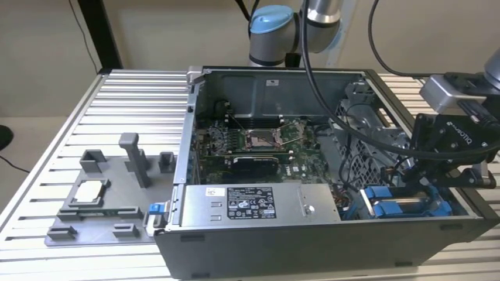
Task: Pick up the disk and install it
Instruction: 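Insert the first disk wire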
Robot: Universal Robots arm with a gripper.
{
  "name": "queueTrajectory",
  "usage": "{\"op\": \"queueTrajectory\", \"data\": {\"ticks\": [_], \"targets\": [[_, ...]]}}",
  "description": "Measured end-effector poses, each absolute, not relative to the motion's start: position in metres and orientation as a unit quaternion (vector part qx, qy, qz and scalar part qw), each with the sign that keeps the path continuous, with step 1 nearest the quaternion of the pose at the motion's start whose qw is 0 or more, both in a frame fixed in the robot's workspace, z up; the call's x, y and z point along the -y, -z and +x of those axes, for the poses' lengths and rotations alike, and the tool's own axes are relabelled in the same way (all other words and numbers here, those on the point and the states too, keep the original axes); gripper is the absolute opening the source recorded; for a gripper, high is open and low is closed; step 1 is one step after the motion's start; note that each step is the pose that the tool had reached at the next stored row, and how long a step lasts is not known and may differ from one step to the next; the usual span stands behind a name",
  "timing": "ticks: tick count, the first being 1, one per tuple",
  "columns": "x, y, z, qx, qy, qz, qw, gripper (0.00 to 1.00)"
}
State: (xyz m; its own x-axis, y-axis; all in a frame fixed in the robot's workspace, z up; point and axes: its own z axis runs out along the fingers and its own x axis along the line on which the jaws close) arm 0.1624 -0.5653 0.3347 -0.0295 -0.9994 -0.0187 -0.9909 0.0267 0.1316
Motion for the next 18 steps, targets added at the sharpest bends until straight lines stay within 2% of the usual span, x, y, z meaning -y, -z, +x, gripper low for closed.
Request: {"op": "queueTrajectory", "data": {"ticks": [5,18], "targets": [[0.5653,-0.3350,0.1622,0.715,0.058,0.695,0.044,0.00],[0.5653,-0.3427,0.1639,0.715,0.061,0.695,0.047,0.00]]}}
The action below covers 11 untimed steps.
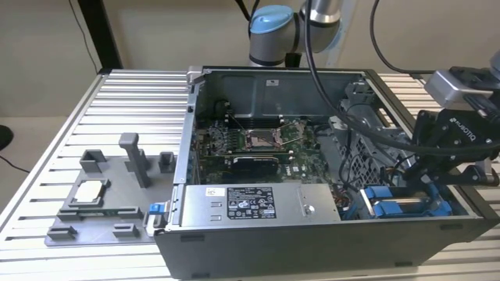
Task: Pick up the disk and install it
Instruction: 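Insert the first disk wire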
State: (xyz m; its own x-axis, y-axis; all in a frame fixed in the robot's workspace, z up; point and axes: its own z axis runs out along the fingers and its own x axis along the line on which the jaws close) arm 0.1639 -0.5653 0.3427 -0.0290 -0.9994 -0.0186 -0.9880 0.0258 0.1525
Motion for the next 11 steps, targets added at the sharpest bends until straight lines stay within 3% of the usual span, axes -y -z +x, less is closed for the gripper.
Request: {"op": "queueTrajectory", "data": {"ticks": [4,9,11], "targets": [[0.5654,-0.3466,0.1643,0.714,0.071,0.694,0.057,0.00],[0.5650,-0.3466,0.1681,0.712,0.089,0.690,0.094,0.00],[0.5648,-0.3466,0.1724,0.712,0.092,0.689,0.104,0.00]]}}
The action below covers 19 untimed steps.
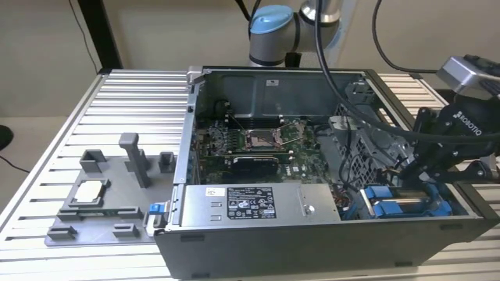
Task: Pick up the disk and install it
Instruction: 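Insert the first disk wire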
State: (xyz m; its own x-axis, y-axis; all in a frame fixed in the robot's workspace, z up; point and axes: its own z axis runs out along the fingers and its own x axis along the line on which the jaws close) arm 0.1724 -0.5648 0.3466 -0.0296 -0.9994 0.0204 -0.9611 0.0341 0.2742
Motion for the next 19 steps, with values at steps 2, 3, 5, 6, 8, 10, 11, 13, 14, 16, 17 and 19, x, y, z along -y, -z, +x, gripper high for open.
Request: {"op": "queueTrajectory", "data": {"ticks": [2,3,5,6,8,10,11,13,14,16,17,19], "targets": [[0.565,-0.346,0.179,0.711,0.096,0.688,0.110,0.00],[0.565,-0.346,0.182,0.711,0.099,0.688,0.112,0.00],[0.564,-0.345,0.188,0.710,0.103,0.687,0.118,0.00],[0.564,-0.345,0.191,0.709,0.106,0.686,0.121,0.00],[0.564,-0.343,0.197,0.708,0.111,0.686,0.126,0.00],[0.564,-0.342,0.202,0.708,0.114,0.685,0.129,0.00],[0.564,-0.340,0.204,0.707,0.115,0.685,0.130,0.00],[0.563,-0.338,0.206,0.707,0.117,0.685,0.132,0.00],[0.563,-0.337,0.206,0.707,0.118,0.685,0.134,0.00],[0.562,-0.337,0.206,0.706,0.122,0.684,0.138,0.00],[0.562,-0.336,0.206,0.705,0.124,0.684,0.140,0.00],[0.562,-0.334,0.207,0.705,0.126,0.683,0.142,0.00]]}}
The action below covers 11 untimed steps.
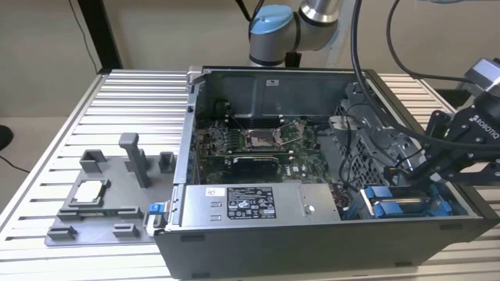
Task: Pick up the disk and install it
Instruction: 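Insert the first disk wire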
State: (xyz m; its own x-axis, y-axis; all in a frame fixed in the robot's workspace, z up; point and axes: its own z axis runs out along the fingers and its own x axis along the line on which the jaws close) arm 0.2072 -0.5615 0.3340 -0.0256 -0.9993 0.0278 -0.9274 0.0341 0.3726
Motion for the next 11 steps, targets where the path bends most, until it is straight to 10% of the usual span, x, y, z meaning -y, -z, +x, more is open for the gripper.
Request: {"op": "queueTrajectory", "data": {"ticks": [11], "targets": [[0.5608,-0.3274,0.2103,0.703,0.132,0.684,0.142,0.00]]}}
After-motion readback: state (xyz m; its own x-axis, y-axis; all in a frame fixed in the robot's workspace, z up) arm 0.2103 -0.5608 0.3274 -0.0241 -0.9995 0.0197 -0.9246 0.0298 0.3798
